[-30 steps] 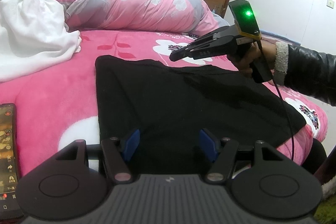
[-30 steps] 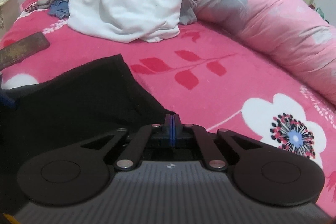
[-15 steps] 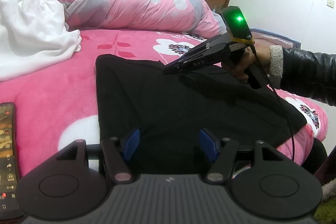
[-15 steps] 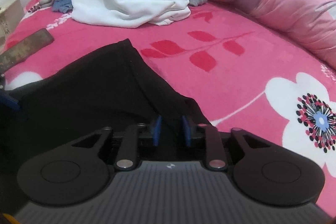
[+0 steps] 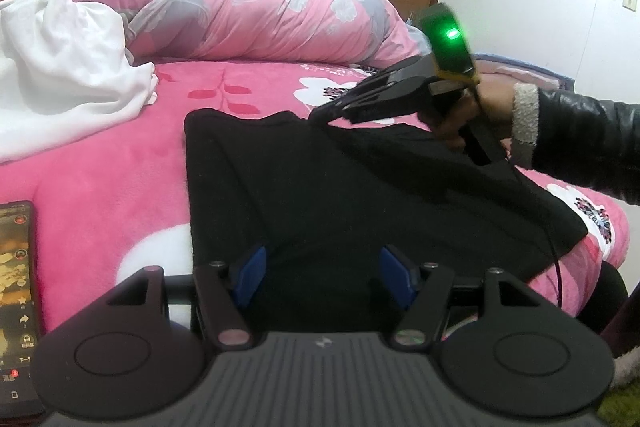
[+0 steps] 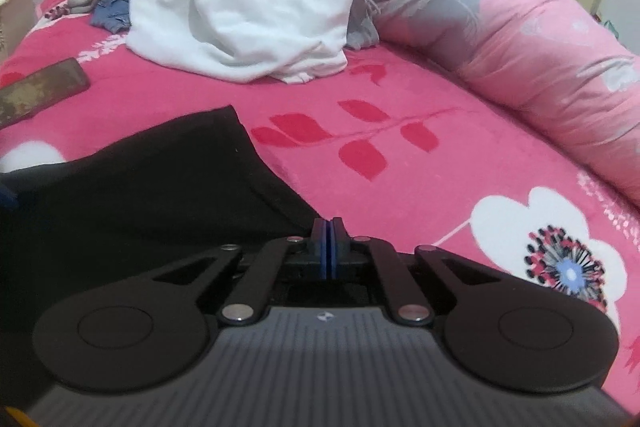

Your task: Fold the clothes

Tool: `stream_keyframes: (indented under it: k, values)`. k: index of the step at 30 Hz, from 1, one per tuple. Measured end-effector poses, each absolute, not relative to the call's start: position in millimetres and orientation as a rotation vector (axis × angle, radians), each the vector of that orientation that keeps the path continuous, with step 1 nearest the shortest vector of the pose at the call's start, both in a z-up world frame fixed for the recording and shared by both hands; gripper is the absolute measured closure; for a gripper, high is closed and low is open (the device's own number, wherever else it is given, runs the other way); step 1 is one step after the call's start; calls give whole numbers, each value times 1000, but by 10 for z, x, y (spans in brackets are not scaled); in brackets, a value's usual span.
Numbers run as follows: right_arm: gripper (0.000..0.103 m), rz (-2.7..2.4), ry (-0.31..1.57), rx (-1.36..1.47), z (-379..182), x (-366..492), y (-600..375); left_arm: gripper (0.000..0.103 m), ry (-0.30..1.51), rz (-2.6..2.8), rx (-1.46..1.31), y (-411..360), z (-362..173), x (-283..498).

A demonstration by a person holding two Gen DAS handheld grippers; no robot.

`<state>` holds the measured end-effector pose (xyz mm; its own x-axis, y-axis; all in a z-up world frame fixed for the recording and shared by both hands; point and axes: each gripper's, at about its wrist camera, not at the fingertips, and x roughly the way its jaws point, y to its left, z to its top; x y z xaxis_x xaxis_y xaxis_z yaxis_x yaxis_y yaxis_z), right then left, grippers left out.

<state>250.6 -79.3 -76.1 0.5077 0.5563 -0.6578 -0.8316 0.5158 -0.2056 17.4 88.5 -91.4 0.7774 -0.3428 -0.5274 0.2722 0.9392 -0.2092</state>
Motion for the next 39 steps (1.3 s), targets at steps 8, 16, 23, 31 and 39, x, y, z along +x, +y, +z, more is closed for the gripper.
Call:
stream_keyframes:
  k: [8, 16, 23, 31, 39]
  values:
    - [101, 704, 521, -441, -749, 2655, -1004, 38, 602, -323, -70, 832, -904, 146]
    - [71, 405, 532, -117, -67, 2605, -2713, 38, 612, -308, -60, 804, -892, 164]
    - [39, 249, 749, 99, -580, 2602, -3620, 38, 637, -290, -54, 783, -887, 233]
    - [100, 251, 739, 244, -970, 2737, -3794, 38, 653, -267, -17, 721, -881, 242]
    - [90, 142, 645, 188, -757, 2481, -3863, 34, 615, -224, -11, 721, -794, 179]
